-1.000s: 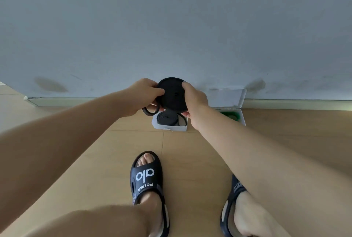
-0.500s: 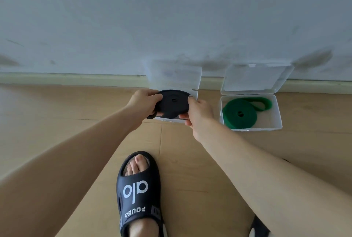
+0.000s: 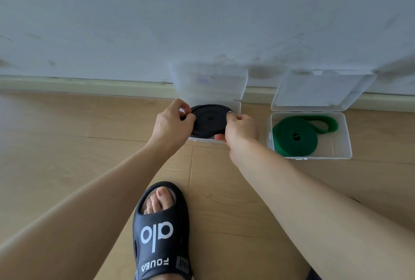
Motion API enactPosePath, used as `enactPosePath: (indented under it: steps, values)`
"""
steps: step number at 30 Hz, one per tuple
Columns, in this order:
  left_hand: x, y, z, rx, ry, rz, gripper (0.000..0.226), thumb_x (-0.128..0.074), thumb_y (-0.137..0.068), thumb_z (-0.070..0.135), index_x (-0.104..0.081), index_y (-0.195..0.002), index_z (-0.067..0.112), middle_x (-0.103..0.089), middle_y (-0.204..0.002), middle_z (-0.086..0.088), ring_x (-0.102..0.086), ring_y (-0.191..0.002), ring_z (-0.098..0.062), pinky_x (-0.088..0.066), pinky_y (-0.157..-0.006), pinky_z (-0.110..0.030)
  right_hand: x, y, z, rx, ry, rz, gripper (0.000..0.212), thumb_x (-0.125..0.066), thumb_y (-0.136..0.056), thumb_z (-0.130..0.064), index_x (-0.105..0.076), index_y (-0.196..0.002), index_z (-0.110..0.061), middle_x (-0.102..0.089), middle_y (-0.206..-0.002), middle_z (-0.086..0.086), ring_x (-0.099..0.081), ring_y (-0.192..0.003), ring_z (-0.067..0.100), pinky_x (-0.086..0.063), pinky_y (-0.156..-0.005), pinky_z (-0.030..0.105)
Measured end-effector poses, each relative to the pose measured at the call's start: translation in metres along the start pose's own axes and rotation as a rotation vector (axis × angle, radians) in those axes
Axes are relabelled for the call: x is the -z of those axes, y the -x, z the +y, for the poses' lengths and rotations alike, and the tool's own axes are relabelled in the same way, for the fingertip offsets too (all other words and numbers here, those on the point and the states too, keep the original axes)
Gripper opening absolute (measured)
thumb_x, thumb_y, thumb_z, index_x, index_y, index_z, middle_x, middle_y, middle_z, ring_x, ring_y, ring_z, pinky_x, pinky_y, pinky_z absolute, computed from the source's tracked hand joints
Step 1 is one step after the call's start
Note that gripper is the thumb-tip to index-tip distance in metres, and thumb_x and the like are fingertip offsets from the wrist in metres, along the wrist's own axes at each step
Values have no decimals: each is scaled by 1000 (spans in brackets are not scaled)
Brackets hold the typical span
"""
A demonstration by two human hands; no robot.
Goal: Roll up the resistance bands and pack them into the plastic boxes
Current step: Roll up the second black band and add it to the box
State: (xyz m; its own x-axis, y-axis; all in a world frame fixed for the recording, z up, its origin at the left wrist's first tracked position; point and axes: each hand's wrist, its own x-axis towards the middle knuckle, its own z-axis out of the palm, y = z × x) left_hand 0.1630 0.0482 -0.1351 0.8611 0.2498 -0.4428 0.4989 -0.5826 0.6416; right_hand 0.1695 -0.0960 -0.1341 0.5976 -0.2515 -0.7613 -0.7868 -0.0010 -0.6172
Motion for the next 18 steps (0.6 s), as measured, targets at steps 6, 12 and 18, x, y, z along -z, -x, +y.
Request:
enactPosePath:
  steps: [6,12,18]
  values:
    - [13,15,1,-122,-309,-123,27,-45,-90,18,-47,-116,24,-63,-116,7,-52,-80,-16,-38,-84,-39,-4,4,2,22,-10,31,28,-44,-110,-31,-60,-104,-9,-60,-70,-2,-67,-52,21,-46,-46,22]
    - [6,10,-5,-152,-356,-160,54,-64,-89,32,-48,-137,10,-44,-135,-2,-50,-98,-19,-37,-79,-26,-5,2,3,-30,6,1,32,-33,-107,-8,-48,-79,-9,-60,-89,6,-77,-78,36,-29,-31,14]
    - [11,14,-23,-257,-358,-116,54,-70,-88,42,-52,-134,20,-41,-121,1,-57,-86,-12,-41,-81,-23,-7,6,10,60,88,-11,32,-31,-109,-9,-53,-131,-7,-60,-128,7,-75,-68,25,-39,-35,13]
